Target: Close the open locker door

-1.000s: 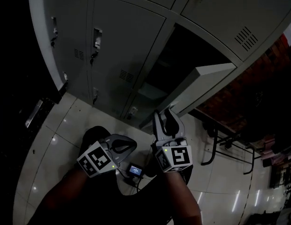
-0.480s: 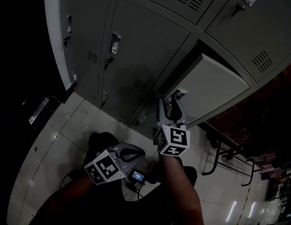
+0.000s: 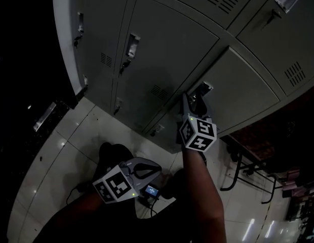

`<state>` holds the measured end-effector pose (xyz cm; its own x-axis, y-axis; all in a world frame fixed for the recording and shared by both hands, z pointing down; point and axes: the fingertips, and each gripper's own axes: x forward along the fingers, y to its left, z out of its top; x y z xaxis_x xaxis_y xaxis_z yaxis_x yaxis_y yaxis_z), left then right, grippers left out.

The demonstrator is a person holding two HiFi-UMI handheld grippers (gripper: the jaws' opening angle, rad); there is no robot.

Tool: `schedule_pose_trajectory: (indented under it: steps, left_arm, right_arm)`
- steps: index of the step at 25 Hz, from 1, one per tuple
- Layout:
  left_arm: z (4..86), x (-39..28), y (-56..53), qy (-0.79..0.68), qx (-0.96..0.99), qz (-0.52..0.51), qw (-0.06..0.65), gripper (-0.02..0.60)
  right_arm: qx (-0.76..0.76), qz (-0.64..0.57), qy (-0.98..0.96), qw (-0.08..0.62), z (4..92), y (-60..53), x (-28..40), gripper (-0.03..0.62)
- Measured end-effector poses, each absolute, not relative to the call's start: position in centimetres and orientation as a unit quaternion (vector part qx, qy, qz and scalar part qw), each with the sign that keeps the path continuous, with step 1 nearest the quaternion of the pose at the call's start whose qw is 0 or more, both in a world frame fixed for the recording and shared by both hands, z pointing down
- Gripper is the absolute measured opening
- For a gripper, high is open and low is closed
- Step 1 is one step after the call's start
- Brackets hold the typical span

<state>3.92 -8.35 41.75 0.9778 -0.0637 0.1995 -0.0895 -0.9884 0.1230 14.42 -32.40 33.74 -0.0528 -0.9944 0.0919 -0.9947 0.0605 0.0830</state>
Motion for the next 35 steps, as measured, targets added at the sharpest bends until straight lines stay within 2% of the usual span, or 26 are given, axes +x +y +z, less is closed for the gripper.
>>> schedule_pose_trajectory:
  steps: [9, 11, 18, 20, 23, 26, 35]
  left_arm:
    - [41.9, 3.8, -8.3, -0.037, 0.992, 0.099, 0.068, 0.012]
    - [42.0, 3.8, -8.4, -0.040, 0.992, 0.104, 0.066, 0.012]
    - [42.5, 4.1, -8.3, -0.040, 0.991, 0.117, 0.060, 0.012]
    - [42.6, 4.3, -8.2, -0.040, 0.990, 0.119, 0.060, 0.012]
    - [42.6, 4.3, -8.3, -0.041, 0.990, 0.119, 0.061, 0.012]
    - [42.7, 4.5, -8.2, -0.041, 0.990, 0.121, 0.060, 0.012]
    - [43.5, 5.2, -7.9, -0.041, 0.988, 0.137, 0.056, 0.012]
  right_arm:
    - [0.666, 0.018, -0.744, 0.048, 34.0, -34.0, 14.3, 0.239]
    - [0.659, 0.021, -0.750, 0.038, 33.9, -33.6, 14.2, 0.262]
    - [0.631, 0.017, -0.775, 0.032, 34.1, -29.8, 13.1, 0.259]
    - [0.625, 0.024, -0.780, 0.030, 34.5, -28.0, 13.0, 0.225]
    - [0.618, 0.038, -0.785, 0.035, 35.4, -24.9, 13.3, 0.080]
    - [0.612, 0.046, -0.789, 0.031, 36.2, -21.7, 14.2, 0.009]
    - [0.610, 0.066, -0.790, 0.003, 37.7, -12.7, 18.1, 0.000]
